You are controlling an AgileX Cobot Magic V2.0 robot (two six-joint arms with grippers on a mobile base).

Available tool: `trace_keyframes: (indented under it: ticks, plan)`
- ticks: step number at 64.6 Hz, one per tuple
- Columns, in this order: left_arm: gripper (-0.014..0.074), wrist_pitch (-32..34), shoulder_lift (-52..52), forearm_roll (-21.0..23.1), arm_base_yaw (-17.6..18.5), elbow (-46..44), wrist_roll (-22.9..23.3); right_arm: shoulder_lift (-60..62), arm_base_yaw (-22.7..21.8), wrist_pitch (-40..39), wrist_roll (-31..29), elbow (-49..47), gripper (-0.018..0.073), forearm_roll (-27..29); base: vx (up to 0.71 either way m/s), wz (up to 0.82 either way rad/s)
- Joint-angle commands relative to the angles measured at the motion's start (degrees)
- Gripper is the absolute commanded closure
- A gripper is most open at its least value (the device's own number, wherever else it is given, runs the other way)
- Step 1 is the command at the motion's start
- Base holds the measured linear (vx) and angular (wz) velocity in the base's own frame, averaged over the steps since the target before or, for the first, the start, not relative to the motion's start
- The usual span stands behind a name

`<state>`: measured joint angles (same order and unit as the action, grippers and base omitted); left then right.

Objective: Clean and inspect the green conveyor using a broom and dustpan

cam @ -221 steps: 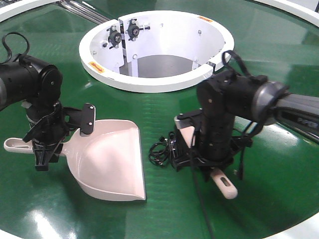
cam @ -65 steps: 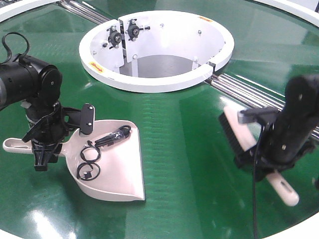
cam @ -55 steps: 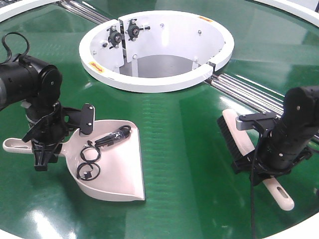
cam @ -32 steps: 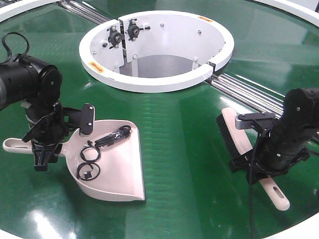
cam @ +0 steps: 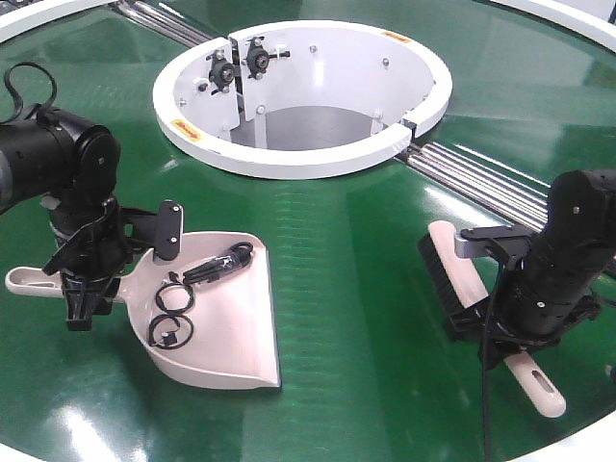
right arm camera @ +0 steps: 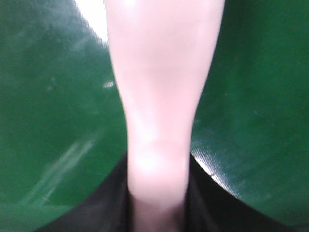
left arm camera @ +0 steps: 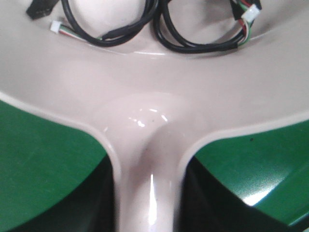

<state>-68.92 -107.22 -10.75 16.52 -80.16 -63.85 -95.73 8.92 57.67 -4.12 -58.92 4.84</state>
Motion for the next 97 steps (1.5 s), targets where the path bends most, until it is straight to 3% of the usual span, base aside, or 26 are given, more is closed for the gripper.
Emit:
trace_keyframes:
  ticks: [1,39,49,58,81,97]
  plan:
    - [0.0603,-0.80,2.76,0.13,0.25,-1.63,0.15,2.68,-0.17,0.22,-0.15,-1.26,0.0564,-0.03,0.00,0.00]
    - [0.0601,-2.49,2.69,0.08,0.25,-1.63,0.15,2.68,-0.17,0.38,-0.05,-1.26,0.0554,-0.08,0.00,0.00]
    - [0.0587,-2.62,2.69,0.28,0.25,-1.63,1.41,2.68,-0.17,0.47,0.08,-1.26,0.0507,-0.15,0.00,0.00]
    - [0.0554,-2.55,2.69,0.28,0.25,-1.63,5.19,2.68,-0.17,0.77,0.01,-1.26,0.0415,-0.15,0.00,0.00]
    - [0.0355,-2.44,2.69,1.64,0.25,-1.63,7.12,2.68,-0.17,0.82,0.01,-1.26,0.0109,-0.16,0.00,0.00]
    - [0.0147,-2.38,2.69,1.58,0.25,-1.63,11.31,2.85,-0.17,1.02,-0.11,-1.26,0.0048,0.01,0.00,0.00]
